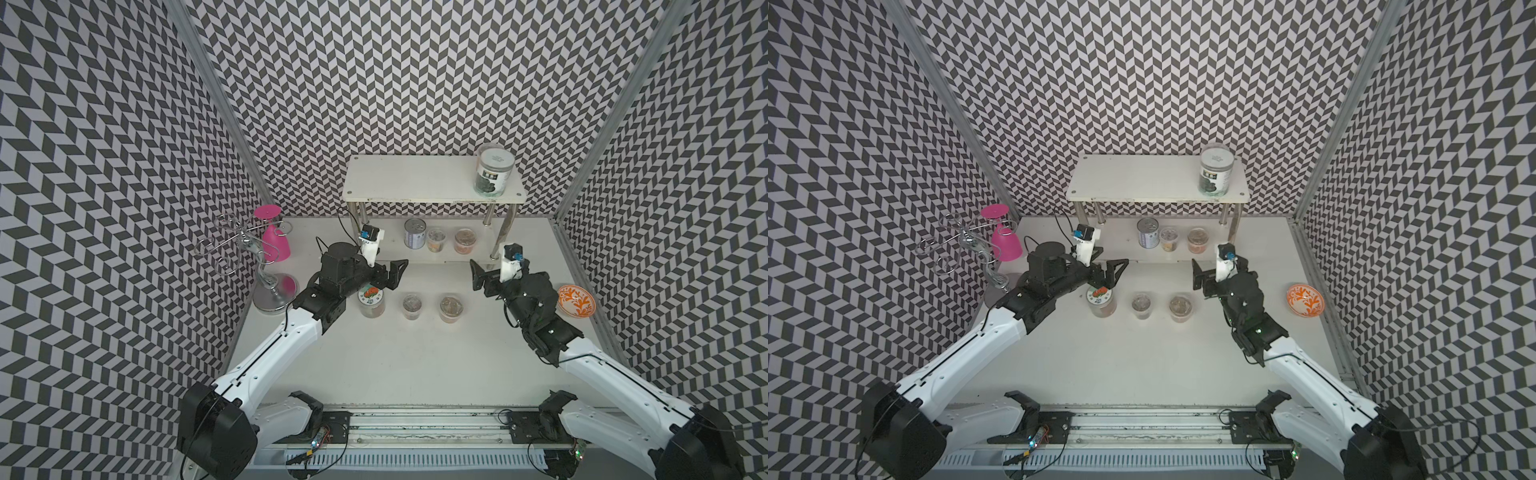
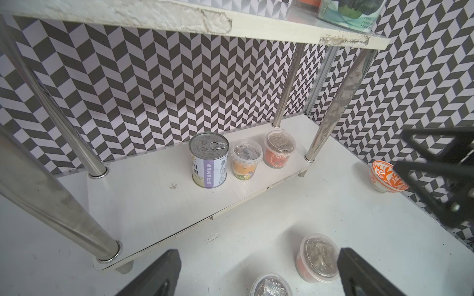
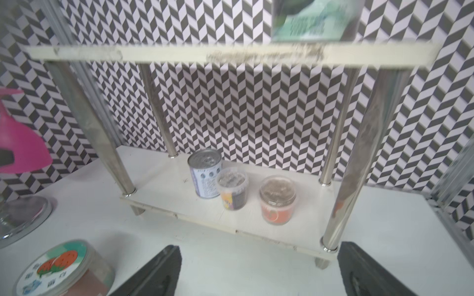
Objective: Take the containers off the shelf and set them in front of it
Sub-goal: 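Pick up a container from the shelf.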
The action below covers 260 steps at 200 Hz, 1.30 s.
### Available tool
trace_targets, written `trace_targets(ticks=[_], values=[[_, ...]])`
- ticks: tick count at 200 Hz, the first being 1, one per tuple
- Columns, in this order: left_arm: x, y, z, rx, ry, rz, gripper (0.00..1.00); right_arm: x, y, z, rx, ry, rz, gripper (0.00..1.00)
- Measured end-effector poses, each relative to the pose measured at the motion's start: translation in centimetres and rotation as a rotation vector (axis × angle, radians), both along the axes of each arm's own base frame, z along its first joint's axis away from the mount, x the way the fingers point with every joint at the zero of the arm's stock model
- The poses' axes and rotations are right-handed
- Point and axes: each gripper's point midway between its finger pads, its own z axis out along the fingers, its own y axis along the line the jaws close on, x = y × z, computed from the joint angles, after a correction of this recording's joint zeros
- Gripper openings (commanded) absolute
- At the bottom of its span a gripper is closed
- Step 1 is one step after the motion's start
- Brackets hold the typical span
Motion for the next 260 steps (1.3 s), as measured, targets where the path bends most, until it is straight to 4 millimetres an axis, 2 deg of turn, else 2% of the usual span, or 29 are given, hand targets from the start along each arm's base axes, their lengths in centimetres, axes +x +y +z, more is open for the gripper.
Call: trace_targets(ticks=[21,38,54,72,88,150,222,260], values=[[0.0,0.0,0.0,0.002,-0.001,0.0,1.0,1.5,-0.9,6.4,0.015,-0.095,-0.014,0.99],[0.1,0.1,0.0,0.002,-0.002,0.001,1.0,2.4,-0.7,10.4,0.017,-0.148,0.004,1.0],[0.0,0.0,0.1,0.0,-0.002,-0.004,1.0,3.5,-0.2,13.1,0.01,-0.183,0.03,1.0],[0.0,-0.1,0.3,-0.005,-0.005,-0.011,1.0,5.0,0.0,14.7,-0.004,-0.201,0.044,0.99],[0.0,-0.2,0.6,-0.009,-0.008,-0.017,1.0,6.7,-0.2,15.1,-0.013,-0.202,0.043,1.0],[-0.1,-0.3,0.9,-0.015,-0.01,-0.022,1.0,12.6,-1.2,13.3,-0.034,-0.15,0.03,1.0],[-0.1,-0.3,0.8,-0.014,-0.008,-0.021,1.0,15.7,-1.4,13.9,-0.036,-0.162,0.052,1.0],[-0.1,-0.3,0.8,-0.01,-0.008,-0.022,1.0,16.1,-0.9,14.5,-0.042,-0.178,0.078,0.87]])
